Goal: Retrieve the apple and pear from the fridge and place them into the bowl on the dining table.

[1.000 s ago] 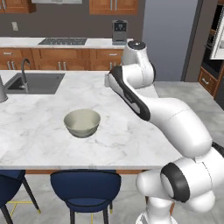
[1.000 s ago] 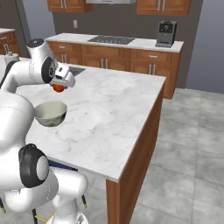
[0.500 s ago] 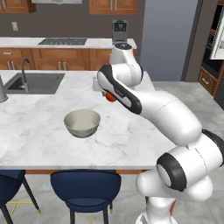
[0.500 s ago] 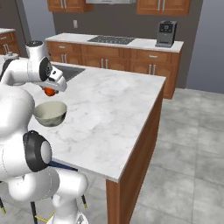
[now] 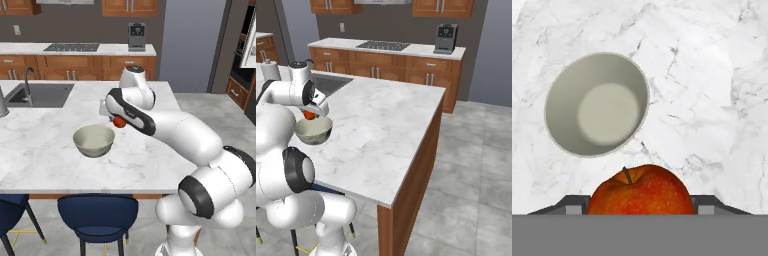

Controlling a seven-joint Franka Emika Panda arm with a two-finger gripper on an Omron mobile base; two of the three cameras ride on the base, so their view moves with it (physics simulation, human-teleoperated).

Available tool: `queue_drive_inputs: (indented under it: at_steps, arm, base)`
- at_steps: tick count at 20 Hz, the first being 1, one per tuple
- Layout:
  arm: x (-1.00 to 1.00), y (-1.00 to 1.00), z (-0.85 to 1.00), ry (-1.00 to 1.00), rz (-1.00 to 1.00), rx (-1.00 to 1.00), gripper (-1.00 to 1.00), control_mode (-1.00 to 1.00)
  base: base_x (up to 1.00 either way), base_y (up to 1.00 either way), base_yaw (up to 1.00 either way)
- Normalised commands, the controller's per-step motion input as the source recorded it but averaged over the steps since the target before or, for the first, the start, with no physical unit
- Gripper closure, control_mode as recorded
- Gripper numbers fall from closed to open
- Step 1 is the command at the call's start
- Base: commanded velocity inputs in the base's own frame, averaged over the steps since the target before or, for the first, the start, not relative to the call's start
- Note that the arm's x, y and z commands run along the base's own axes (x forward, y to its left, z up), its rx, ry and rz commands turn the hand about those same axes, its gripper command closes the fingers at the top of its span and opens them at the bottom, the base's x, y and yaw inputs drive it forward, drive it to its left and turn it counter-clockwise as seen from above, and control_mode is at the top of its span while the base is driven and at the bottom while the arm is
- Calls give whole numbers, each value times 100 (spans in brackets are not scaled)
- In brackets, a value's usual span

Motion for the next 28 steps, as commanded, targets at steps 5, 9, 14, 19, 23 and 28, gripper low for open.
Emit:
queue_drive_inputs:
  at_steps: [5, 9, 14, 19, 23, 28]
  arm:
    - [51, 46, -42, 2, 0, 0, 100, -100]
    - [58, 49, -38, 2, 0, 0, 100, -100]
    - [50, 40, -34, 0, 0, 0, 100, -100]
    - [47, 35, -30, 0, 0, 0, 100, -100]
    - [21, 14, -25, 4, -2, 0, 100, -100]
    - [12, 0, -33, 2, -5, 0, 100, -100]
  base:
    - [0, 0, 0]
    - [0, 0, 0]
    - [0, 0, 0]
    - [0, 0, 0]
    - [0, 0, 0]
    - [0, 0, 0]
